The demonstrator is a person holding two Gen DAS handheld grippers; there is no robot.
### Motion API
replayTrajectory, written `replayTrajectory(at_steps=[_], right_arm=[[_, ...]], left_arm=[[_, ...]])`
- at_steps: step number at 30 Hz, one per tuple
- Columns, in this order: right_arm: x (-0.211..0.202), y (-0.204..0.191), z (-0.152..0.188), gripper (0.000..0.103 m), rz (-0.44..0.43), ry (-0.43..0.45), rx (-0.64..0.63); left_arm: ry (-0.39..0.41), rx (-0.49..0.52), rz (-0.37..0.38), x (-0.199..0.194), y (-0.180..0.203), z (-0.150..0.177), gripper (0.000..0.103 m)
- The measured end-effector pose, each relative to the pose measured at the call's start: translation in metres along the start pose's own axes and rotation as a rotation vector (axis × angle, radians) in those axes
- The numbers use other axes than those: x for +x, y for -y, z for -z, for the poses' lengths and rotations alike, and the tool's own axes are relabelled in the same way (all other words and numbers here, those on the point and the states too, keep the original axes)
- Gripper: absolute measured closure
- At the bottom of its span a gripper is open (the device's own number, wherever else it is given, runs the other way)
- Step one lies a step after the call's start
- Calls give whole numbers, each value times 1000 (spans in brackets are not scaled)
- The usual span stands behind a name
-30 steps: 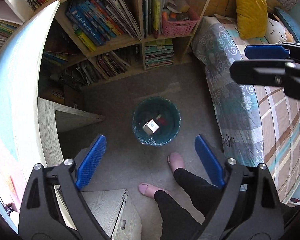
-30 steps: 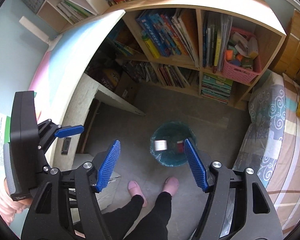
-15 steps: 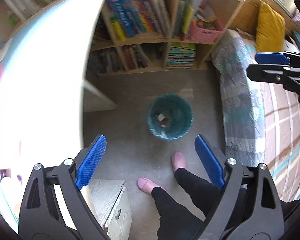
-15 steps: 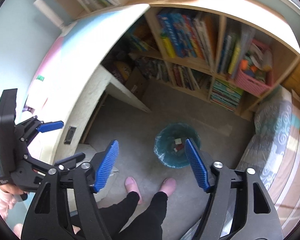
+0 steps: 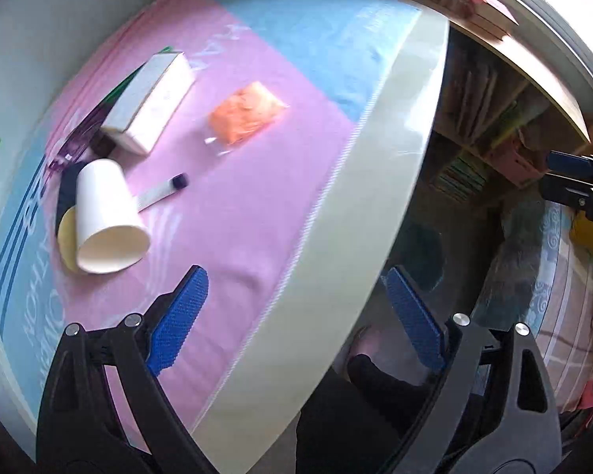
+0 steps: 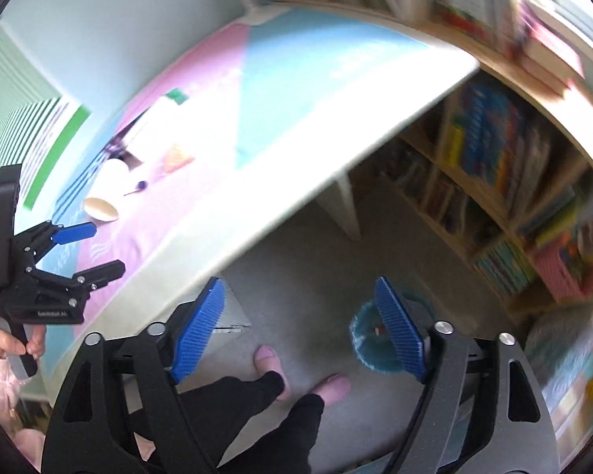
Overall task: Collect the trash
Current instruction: 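Return both tools to the table objects, then grasp the white paper cup with the left tool while the right tool grasps the orange bag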
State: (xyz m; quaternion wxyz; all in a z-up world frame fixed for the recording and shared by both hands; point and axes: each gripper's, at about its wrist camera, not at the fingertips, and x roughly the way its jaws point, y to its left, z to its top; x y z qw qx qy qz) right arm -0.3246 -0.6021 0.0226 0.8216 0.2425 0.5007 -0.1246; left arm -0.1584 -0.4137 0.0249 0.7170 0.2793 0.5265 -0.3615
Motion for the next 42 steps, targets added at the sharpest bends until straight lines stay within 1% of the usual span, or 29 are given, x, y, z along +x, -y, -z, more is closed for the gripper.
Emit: replayTrajectory(at_steps=[2, 5, 8, 11, 13, 16, 18, 21, 27, 32, 34, 36, 38, 40, 42], right_arm=[[5, -15, -10, 20, -11, 0, -40], [16, -40, -26, 20, -15, -13, -96], [25, -64, -41, 20, -33, -21, -132], [35, -91, -53, 20, -22, -27, -189], [42, -107, -60, 20, -20, -31, -211], [53, -128, -70, 20, -6, -33, -251], [59, -139, -74, 20, 7, -34, -281], [68, -148, -80, 20, 33, -45, -319], [90, -152, -102, 20, 30, -80, -393], [113, -151, -130, 20, 1, -130, -463], [124, -150, -141, 20, -6, -150, -500], [135, -149, -151, 20, -27, -176, -525], [146, -150, -157, 20, -42, -203, -561], [159, -152, -160, 20, -56, -241, -601], [170, -155, -159, 20, -64, -276, -646]], left_arm=[[3, -66, -24, -4, -26, 9, 14], [7, -145, -34, -6, -60, 16, 14], [6, -210, -11, -8, -84, 26, 13], [8, -244, -2, -6, -101, 35, 13], [23, -266, 15, -5, -112, 40, 13], [25, -306, 50, -1, -125, 46, 13], [34, -326, 83, 2, -130, 46, 13], [37, -340, 106, 4, -132, 45, 14], [36, -377, 122, 16, -131, 33, 15], [20, -471, 127, 31, -133, 17, 17], [14, -498, 120, 37, -133, 10, 21], [10, -541, 117, 42, -135, 4, 22], [7, -574, 113, 46, -137, -1, 22], [3, -603, 102, 50, -138, -6, 26], [-1, -642, 107, 56, -141, -9, 30]])
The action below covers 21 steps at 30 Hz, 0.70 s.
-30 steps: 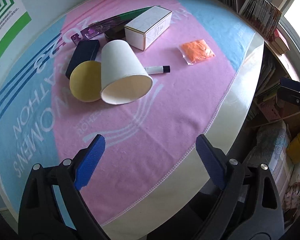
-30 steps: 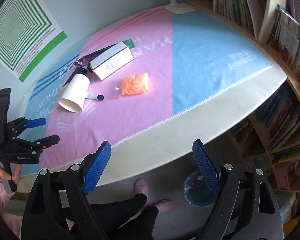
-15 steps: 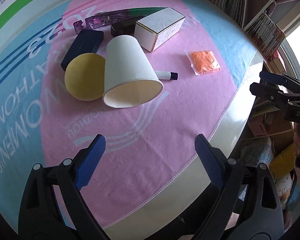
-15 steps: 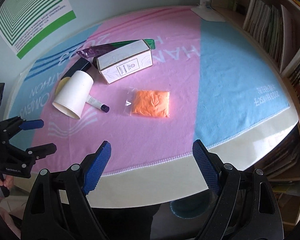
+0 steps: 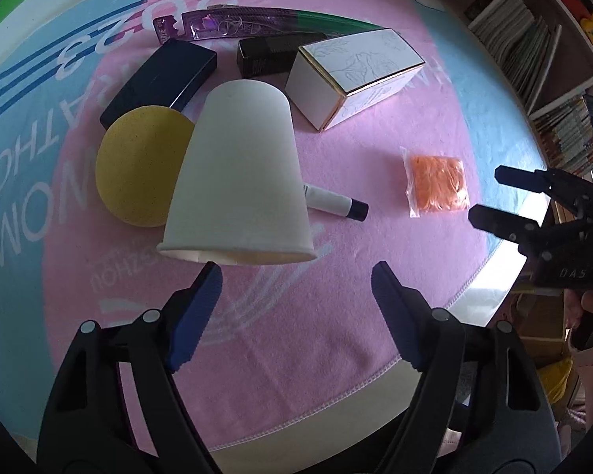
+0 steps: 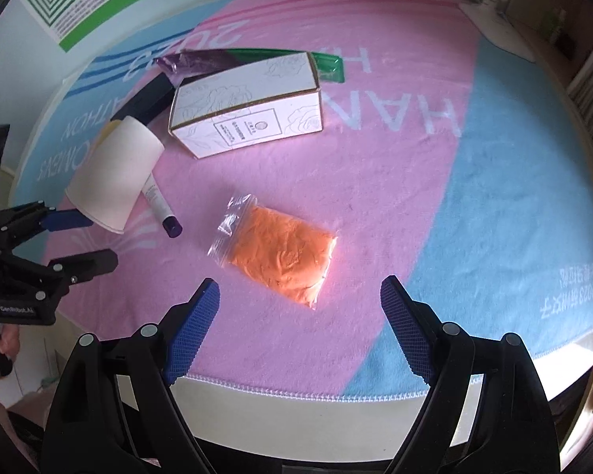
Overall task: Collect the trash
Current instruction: 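Grasp the white paper cup with the left tool while the right tool grasps the orange bag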
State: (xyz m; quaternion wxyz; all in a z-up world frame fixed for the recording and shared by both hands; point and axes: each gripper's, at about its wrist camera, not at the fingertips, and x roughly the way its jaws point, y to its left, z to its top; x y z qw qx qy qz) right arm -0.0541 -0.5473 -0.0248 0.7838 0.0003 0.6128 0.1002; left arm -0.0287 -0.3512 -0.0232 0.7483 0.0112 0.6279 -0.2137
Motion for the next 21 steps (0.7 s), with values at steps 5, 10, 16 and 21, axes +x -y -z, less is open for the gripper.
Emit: replayTrajectory(at_steps=[5, 10, 16, 21], right_arm=[[22, -2, -12, 17, -32, -41, -36], [36, -16, -23, 19, -48, -58, -97], [26, -38, -31, 67, -87, -26, -182], [17, -34, -37, 78, -113, -16, -136]], left_arm=[[1, -75, -1, 8, -3, -9, 37], [-2, -108, 4, 19, -6, -19, 69], [37, -98, 31, 12, -9, -24, 98], [34, -95, 34, 3, -23, -20, 98]])
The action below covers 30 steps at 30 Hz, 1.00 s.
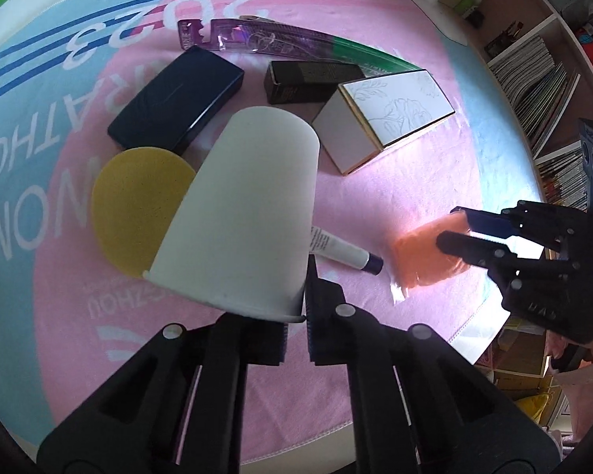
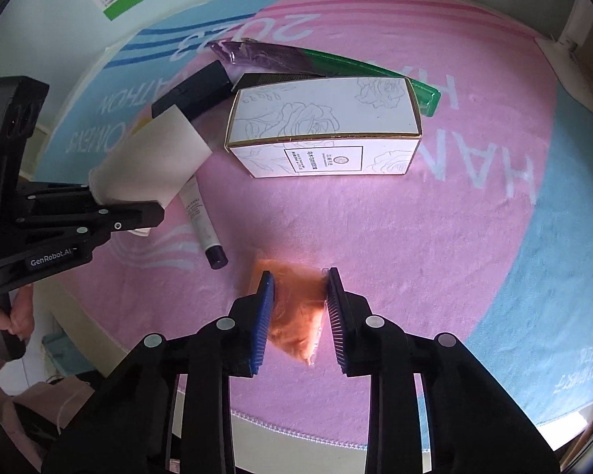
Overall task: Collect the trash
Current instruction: 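Grasp the white paper cup with the left tool while the right tool grasps the orange bag, then carry the paper cup and orange bag toward the wastebasket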
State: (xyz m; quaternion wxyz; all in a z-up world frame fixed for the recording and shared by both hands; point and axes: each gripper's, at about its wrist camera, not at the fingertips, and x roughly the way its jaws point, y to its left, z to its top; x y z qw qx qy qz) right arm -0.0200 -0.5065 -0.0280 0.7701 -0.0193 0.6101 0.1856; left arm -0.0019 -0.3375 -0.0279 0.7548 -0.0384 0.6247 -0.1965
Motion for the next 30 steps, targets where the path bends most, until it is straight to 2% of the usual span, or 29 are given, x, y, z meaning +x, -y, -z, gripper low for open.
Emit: replayTrajectory(at_steps=[4, 15, 21, 30], right_arm=[[-11, -7, 1, 83, -15, 33, 36], [-56, -18, 22, 84, 36, 154, 176], [-78, -24, 50, 83, 92, 203, 268], [-89, -44, 101, 83, 168, 239, 420]], left_arm=[[7, 32, 4, -13, -6, 5, 98], [33, 211, 3, -45, 1, 14, 98], [22, 329, 9, -52, 10, 26, 98], [-22, 527, 29, -55, 26, 51, 98]])
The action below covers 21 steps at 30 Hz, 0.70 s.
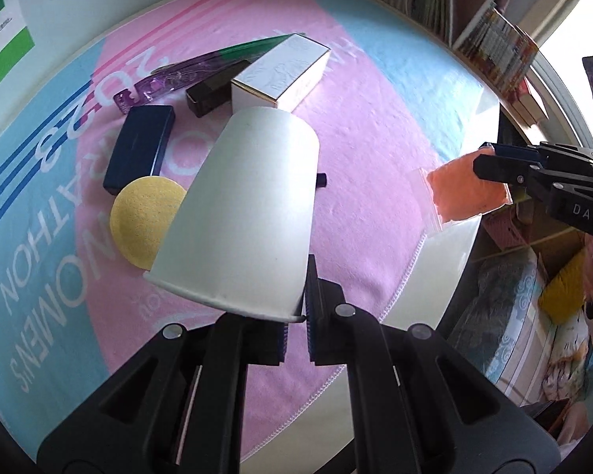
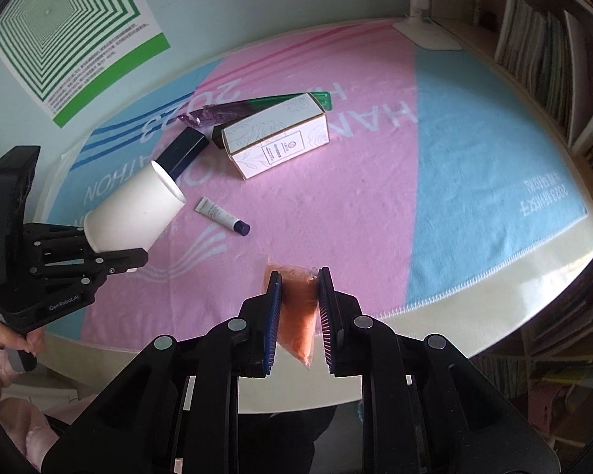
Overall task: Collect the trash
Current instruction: 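Carry the paper cup and orange bag toward the wastebasket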
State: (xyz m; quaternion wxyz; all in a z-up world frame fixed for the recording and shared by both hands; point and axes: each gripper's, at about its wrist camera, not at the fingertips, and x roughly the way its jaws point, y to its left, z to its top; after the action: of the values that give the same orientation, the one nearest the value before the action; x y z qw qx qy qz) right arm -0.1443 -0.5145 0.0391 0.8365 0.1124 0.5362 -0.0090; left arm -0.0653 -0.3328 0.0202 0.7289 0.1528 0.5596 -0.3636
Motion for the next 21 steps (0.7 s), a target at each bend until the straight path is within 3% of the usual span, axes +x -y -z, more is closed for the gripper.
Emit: replayTrajectory(at_steps=[10, 21], right_arm=[[-39, 34, 64, 83, 66, 33, 166], [-92, 109, 159, 83, 114, 64, 328]], left_arm=[[-47, 188, 48, 7, 66, 6, 98], [-102, 374, 105, 29, 196, 30, 98]])
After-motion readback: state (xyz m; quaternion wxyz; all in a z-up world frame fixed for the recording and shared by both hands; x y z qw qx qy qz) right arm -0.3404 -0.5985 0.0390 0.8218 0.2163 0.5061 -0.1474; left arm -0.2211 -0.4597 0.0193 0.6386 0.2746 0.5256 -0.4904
